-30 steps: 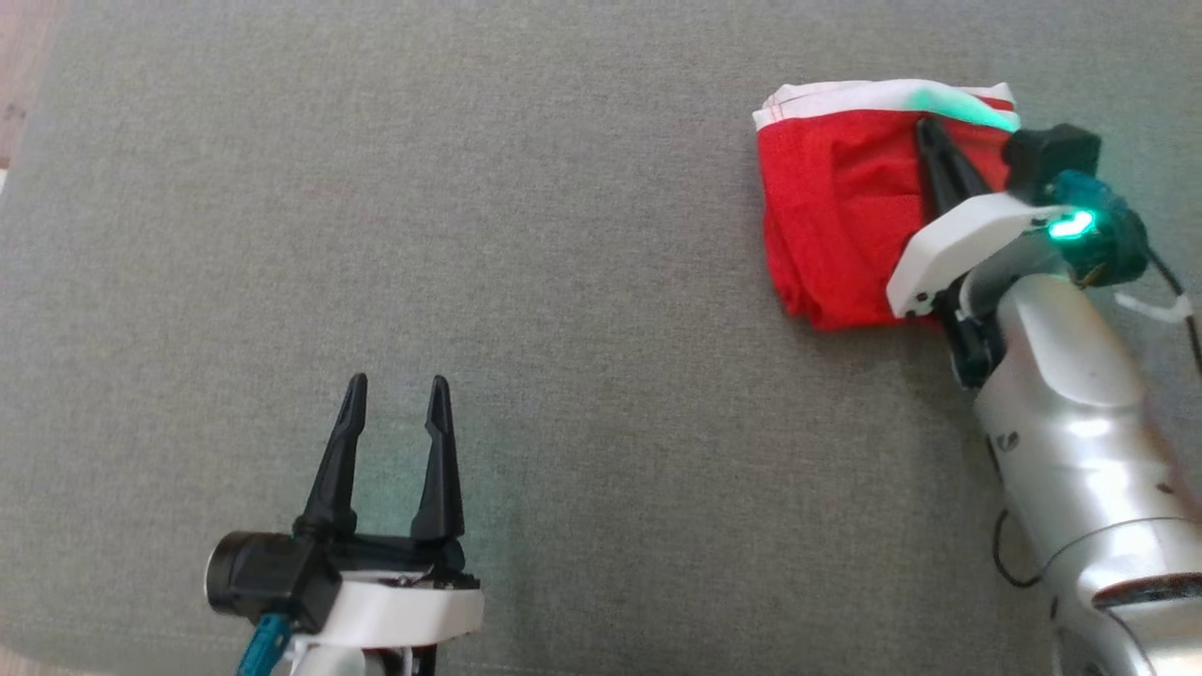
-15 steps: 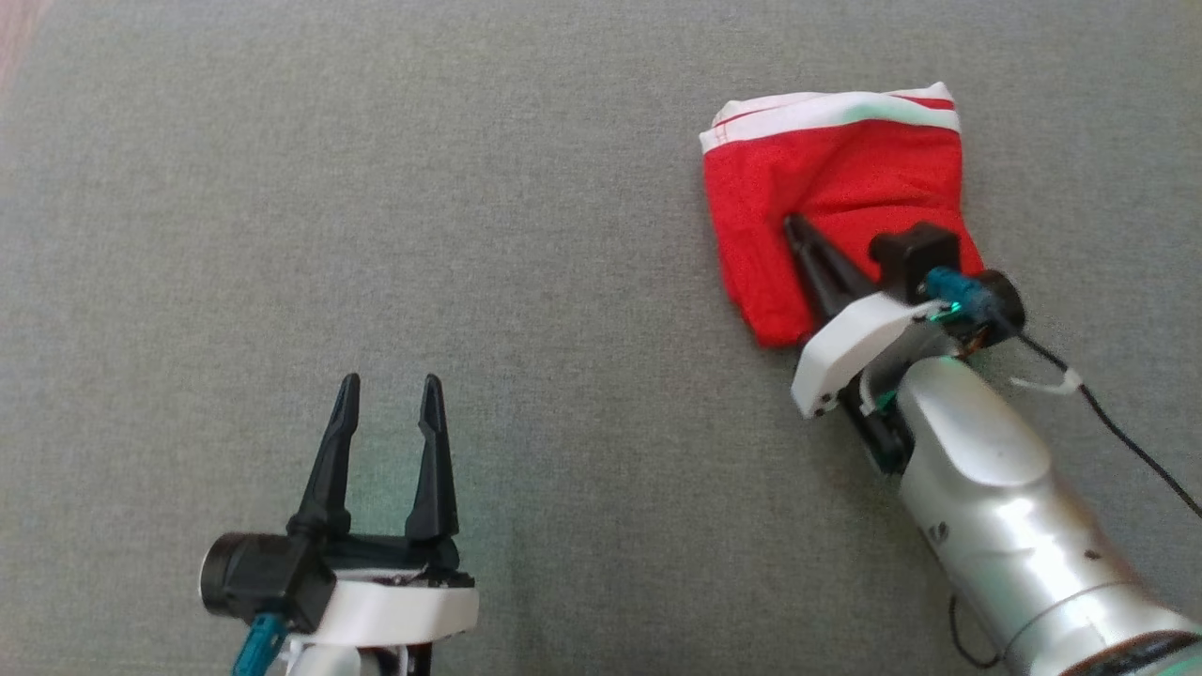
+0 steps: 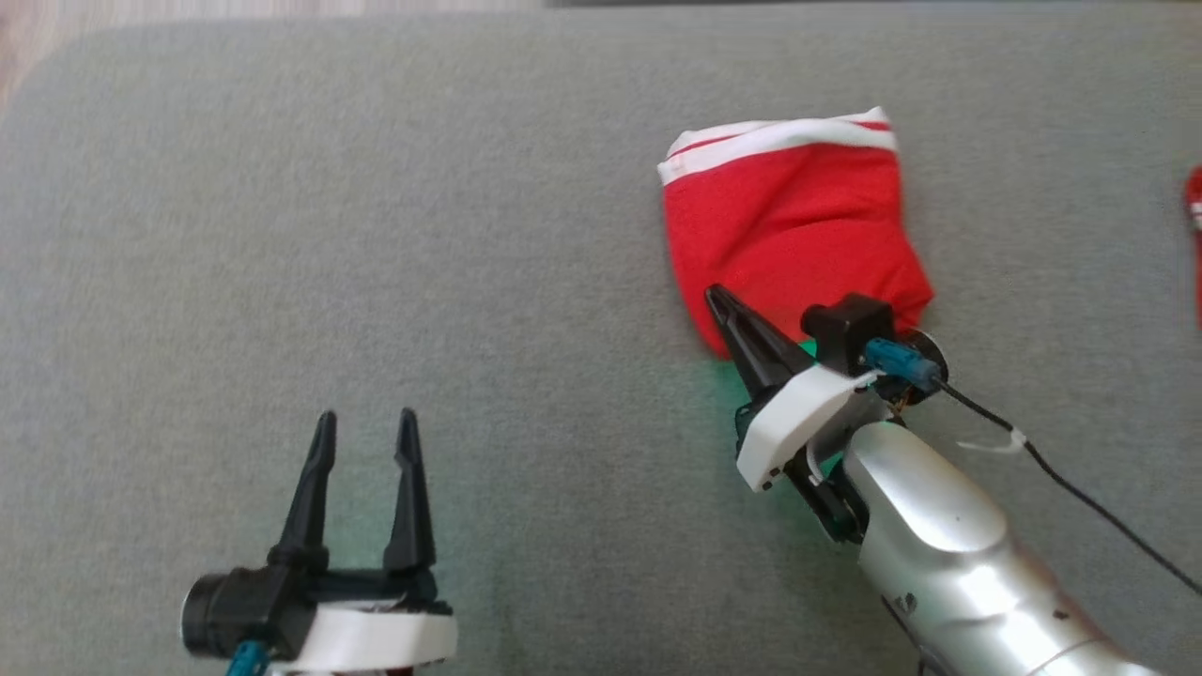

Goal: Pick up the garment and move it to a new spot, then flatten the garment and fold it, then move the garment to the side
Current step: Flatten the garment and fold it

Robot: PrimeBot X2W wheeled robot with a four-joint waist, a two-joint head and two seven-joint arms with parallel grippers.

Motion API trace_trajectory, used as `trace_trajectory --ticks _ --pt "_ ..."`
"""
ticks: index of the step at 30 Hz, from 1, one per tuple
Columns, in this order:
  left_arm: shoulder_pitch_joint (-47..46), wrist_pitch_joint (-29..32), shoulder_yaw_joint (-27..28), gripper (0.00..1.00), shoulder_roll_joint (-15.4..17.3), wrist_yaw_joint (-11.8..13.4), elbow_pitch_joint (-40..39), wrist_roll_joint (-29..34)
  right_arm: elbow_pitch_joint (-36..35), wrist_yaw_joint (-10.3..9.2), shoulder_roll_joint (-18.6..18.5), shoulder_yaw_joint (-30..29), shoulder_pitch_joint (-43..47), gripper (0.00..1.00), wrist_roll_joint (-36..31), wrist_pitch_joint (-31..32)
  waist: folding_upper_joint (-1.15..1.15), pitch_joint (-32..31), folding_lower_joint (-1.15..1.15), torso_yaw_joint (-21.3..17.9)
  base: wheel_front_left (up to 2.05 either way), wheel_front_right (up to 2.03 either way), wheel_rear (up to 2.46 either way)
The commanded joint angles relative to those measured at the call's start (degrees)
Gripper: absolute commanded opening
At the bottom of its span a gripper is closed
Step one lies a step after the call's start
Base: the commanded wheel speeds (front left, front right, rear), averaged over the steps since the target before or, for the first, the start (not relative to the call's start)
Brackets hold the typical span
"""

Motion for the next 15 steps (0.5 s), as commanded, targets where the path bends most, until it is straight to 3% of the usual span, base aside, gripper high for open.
trace_trajectory --ticks 1,5,7,9,15 --pt "-0.1 -0.3 2.3 1.0 -0.1 -0.1 -1.4 0.5 -2.1 0.4 1.2 0.5 0.5 0.0 0.7 -0.9 0.0 -1.7 0.0 -1.4 0.0 0.0 0.0" --pt "1.6 -0.3 4.8 1.0 -0.1 -0.9 -1.2 1.3 -4.6 0.4 1.1 -4.7 3.3 0.0 -2.1 -2.3 0.0 -5.7 0.0 -4.6 0.0 0.0 0.0" --pt "2.3 -0.3 5.9 1.0 -0.1 -1.3 -0.9 1.6 -6.4 0.4 0.3 -8.3 5.3 0.45 -5.3 -2.6 0.0 -7.4 0.0 -5.8 0.0 0.0 0.0" --pt "3.0 -0.3 6.8 1.0 -0.1 -2.0 -0.4 2.0 -9.1 0.4 -0.5 -12.3 8.4 0.98 -7.7 -2.8 0.0 -9.2 0.0 -6.8 0.0 0.0 0.0" --pt "5.4 -0.3 8.9 1.0 -0.1 -3.5 2.1 2.8 -19.4 0.4 -3.4 -21.6 19.5 1.0 -12.8 -2.8 0.0 -13.4 0.0 -9.2 0.0 0.0 0.0"
